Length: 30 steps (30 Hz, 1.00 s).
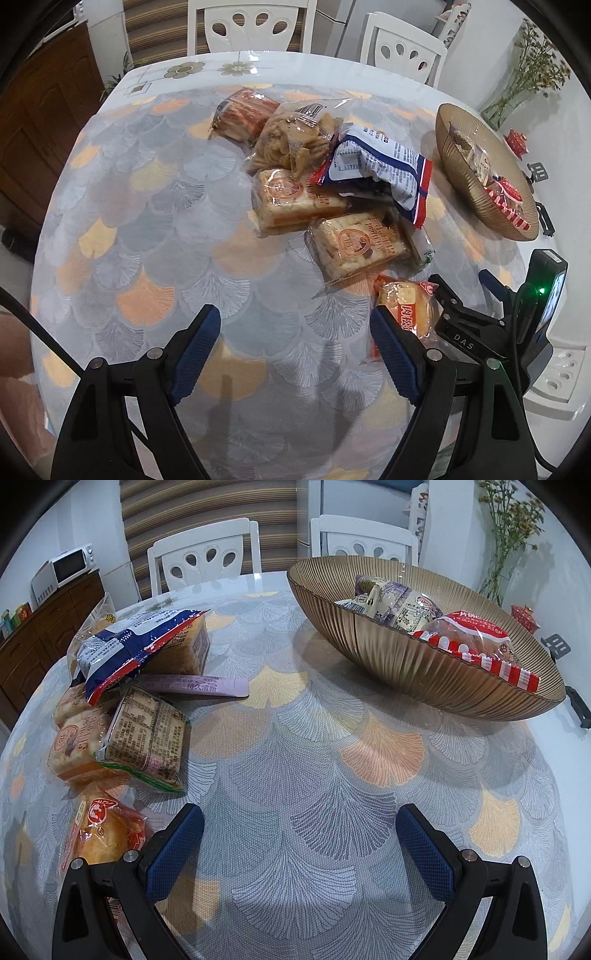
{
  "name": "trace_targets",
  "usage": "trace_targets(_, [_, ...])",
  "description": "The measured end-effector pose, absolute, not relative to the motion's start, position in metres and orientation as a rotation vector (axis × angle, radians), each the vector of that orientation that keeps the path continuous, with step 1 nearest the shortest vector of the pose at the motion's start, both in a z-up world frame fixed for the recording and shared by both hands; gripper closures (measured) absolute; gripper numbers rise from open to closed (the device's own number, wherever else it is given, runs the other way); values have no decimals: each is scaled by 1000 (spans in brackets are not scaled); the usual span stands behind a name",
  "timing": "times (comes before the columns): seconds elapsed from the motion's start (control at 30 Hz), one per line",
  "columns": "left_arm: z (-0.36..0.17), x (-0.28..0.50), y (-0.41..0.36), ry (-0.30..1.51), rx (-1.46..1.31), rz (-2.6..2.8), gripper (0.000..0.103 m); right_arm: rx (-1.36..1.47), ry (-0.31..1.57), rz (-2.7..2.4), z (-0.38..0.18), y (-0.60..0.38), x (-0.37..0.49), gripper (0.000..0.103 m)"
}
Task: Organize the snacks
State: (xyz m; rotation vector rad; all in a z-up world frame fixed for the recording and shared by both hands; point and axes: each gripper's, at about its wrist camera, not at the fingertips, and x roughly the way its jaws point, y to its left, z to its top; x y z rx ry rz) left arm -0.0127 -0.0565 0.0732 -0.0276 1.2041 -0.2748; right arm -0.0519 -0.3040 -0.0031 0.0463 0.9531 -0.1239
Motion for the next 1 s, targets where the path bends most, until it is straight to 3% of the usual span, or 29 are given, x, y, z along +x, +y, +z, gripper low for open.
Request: trace_targets(1.0, [67, -3, -113, 1242, 12, -449, 21, 46, 953, -125, -3, -304, -52, 0])
